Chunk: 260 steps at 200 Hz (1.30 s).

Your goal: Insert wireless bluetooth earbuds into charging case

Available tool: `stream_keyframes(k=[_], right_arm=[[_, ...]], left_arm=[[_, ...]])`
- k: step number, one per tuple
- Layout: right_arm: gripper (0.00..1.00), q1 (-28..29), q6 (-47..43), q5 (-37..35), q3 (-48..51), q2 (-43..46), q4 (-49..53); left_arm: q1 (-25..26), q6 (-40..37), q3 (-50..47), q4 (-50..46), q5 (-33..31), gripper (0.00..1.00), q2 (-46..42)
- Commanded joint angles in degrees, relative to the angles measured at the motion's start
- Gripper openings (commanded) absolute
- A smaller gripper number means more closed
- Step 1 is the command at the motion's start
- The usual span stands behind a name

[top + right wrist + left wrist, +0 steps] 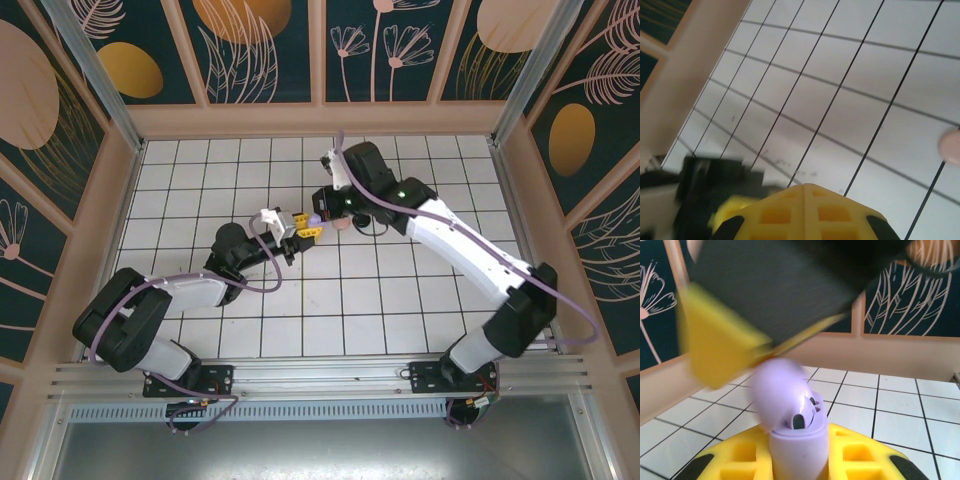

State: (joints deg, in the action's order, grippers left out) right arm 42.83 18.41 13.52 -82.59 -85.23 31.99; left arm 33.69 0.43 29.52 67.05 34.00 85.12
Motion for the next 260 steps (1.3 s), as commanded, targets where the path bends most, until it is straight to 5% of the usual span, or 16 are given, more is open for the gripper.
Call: stream_keyframes(k=[1, 50, 89, 124, 183, 260], right_arm=[[0.0, 1.4, 1.9, 3.4, 6.0, 7.7, 3.0], [0.13, -6.5, 13.5, -8.3, 17.0, 22.3, -7.5], [0.19, -7.8, 15.5, -12.8, 22.8, 23.7, -8.6], [0.32, -7.8, 17.5, -16.6, 29.2, 25.0, -10.2], [0.37, -8.0, 18.5, -19.8, 34.6, 25.8, -10.9], [0.43, -9.2, 18.1, -21.4, 35.3, 26.9, -10.1]], left_arm=[[-0.3, 0.2, 1.3, 3.9, -3.0, 0.0, 0.4], [-0.3, 7.4, -0.9, 8.0, -6.1, 0.0, 2.3], [-0.3, 14.8, -3.1, 5.0, -13.1, 0.0, 1.9], [-0.3, 19.0, -0.6, -6.9, -18.3, 0.0, 2.0], [-0.5, 21.3, 2.0, -18.9, -27.9, 0.0, 4.0], [-1.7, 25.8, 16.5, -40.4, -26.6, 0.0, 17.4]])
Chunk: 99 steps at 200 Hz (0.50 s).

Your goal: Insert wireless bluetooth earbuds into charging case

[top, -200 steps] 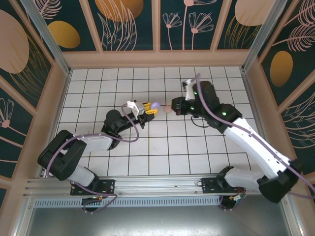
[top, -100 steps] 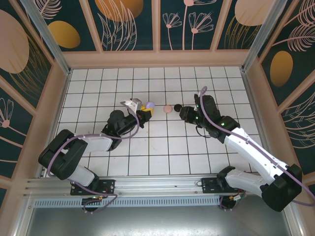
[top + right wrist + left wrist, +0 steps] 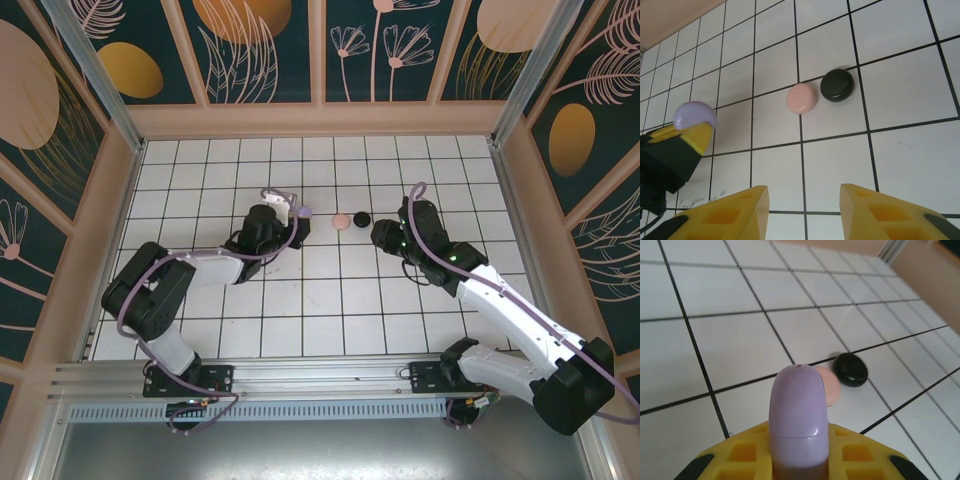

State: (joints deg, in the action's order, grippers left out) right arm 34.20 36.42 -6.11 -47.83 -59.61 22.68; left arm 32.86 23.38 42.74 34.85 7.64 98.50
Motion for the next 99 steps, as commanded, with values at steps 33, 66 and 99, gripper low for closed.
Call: stream_keyframes(k=[33, 66, 99], right_arm=[[0.44, -1.4, -0.6, -2.1, -0.1, 1.5, -0.1], [0.45, -2.3, -1.2, -1.9, -0.7, 1.5, 0.2], [0.46, -2.5, -1.4, -1.6, -1.3, 1.4, 0.2]], left_arm=[[-1.9, 4.3, 5.4, -10.2, -0.2, 0.0, 7.4], [-2.9, 5.0, 6.7, -11.0, 2.3, 0.0, 10.2], [-3.5, 5.4, 7.9, -12.3, 4.2, 0.07, 12.9]])
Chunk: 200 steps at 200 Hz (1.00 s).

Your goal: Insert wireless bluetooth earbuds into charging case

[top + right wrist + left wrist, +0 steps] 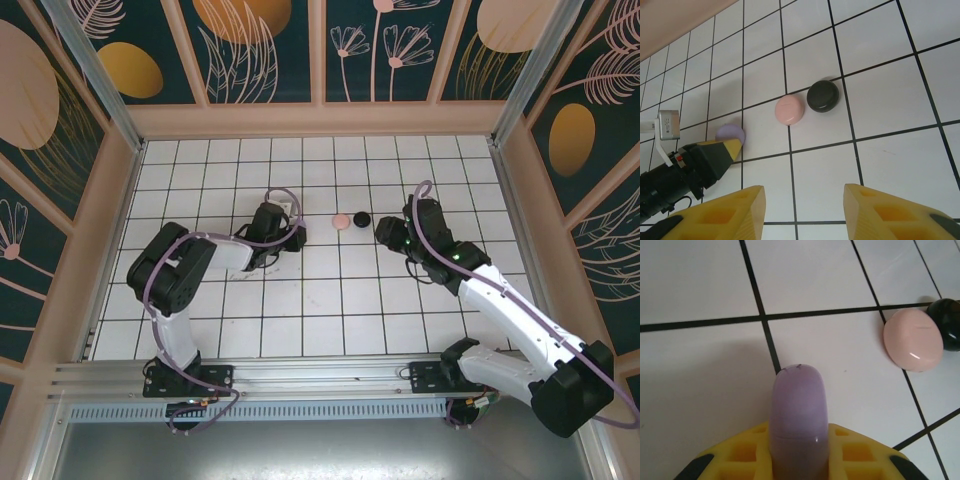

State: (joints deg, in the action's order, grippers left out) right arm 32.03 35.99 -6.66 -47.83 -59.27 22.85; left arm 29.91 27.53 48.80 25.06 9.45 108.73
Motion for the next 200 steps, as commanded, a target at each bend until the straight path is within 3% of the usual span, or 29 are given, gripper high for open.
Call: stream_keyframes(k=[1, 118, 147, 200], right_arm=[[0.46, -0.4, -1.0, -1.0, -1.3, 1.0, 0.0], [0.54, -2.2, -2.3, -0.5, -4.5, 0.5, 1.0], [0.61, -2.5, -2.7, -0.6, -5.4, 0.5, 1.7], [0.83, -3.6, -3.7, -1.0, -6.8, 1.1, 3.2]], left_arm=[[-0.6, 1.2, 1.9, -2.6, 2.4, 0.07, 2.7], [-3.1, 1.2, 0.9, -4.1, 1.8, 0.4, 2.4], [-4.1, 0.5, -0.1, -4.7, 0.1, 0.49, -0.1], [-6.7, -2.7, -1.9, -8.6, -3.3, 0.62, -8.3]])
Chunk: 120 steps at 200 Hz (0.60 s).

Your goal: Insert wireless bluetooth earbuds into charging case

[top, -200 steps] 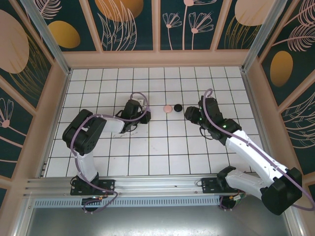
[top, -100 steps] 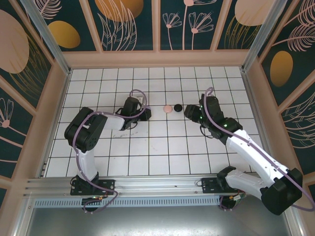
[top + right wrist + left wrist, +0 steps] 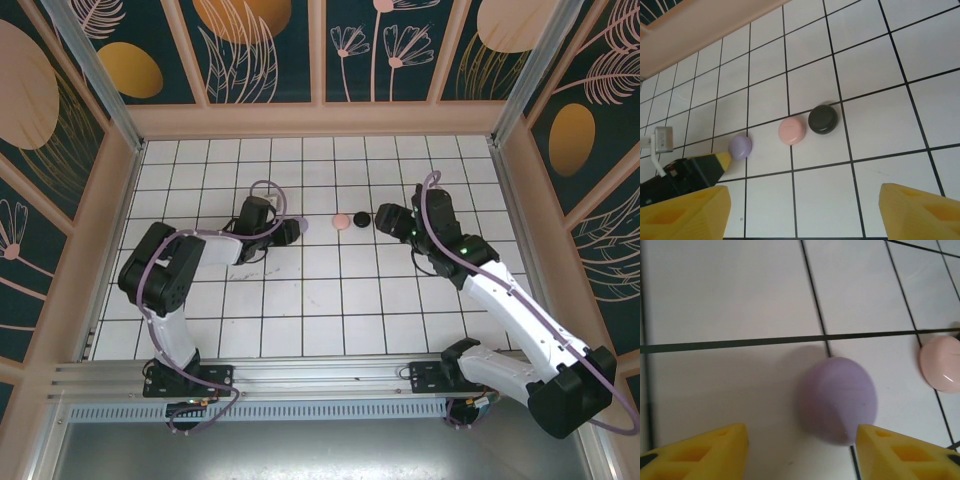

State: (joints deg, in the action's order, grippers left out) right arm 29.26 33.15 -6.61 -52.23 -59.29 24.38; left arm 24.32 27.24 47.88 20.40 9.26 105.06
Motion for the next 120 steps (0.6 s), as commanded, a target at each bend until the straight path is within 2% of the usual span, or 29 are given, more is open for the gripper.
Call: stream_keyframes(k=[1, 8, 25, 32, 69, 74, 78, 89, 95, 120], right_arm=[[0.84, -0.9, -0.9, -1.0, -2.4, 1.1, 1.7], [0.88, -1.1, -1.0, -0.9, -2.4, 1.2, 1.8], [0.91, -1.6, -1.5, -0.9, -2.7, 1.5, 2.1], [0.99, -2.0, -1.6, -0.9, -2.8, 1.6, 2.2], [0.99, -4.6, -2.6, -1.9, -2.9, 2.4, 3.0], [0.99, -5.0, -2.9, -2.2, -2.9, 2.5, 3.1], [0.99, -5.3, -3.0, -2.6, -3.0, 2.6, 3.3], [0.99, -6.0, -3.3, -4.9, -3.2, 2.8, 3.6], [0.99, -6.5, -3.6, -6.5, -3.3, 3.0, 3.7], [0.99, -7.9, -5.0, -16.6, -2.6, 4.3, 1.8]], left_arm=[[-1.2, -2.6, -0.9, -4.0, -3.2, 0.62, -4.8], [-1.4, -3.1, -1.0, -4.7, -3.7, 0.63, -5.9], [-1.8, -4.1, -1.2, -6.3, -5.0, 0.64, -8.8], [-2.0, -4.4, -1.3, -6.7, -5.6, 0.7, -9.8], [-2.3, -6.1, -2.3, -8.8, -9.6, 0.74, -16.0], [-2.3, -6.3, -2.5, -9.1, -10.5, 0.81, -17.1], [-2.3, -6.6, -2.7, -9.1, -11.2, 0.83, -18.0], [-2.4, -7.5, -3.4, -9.3, -13.1, 0.84, -20.7], [-2.4, -7.9, -3.7, -9.6, -14.5, 0.93, -22.3], [-2.4, -9.9, -5.5, -8.7, -20.2, 0.95, -28.9]])
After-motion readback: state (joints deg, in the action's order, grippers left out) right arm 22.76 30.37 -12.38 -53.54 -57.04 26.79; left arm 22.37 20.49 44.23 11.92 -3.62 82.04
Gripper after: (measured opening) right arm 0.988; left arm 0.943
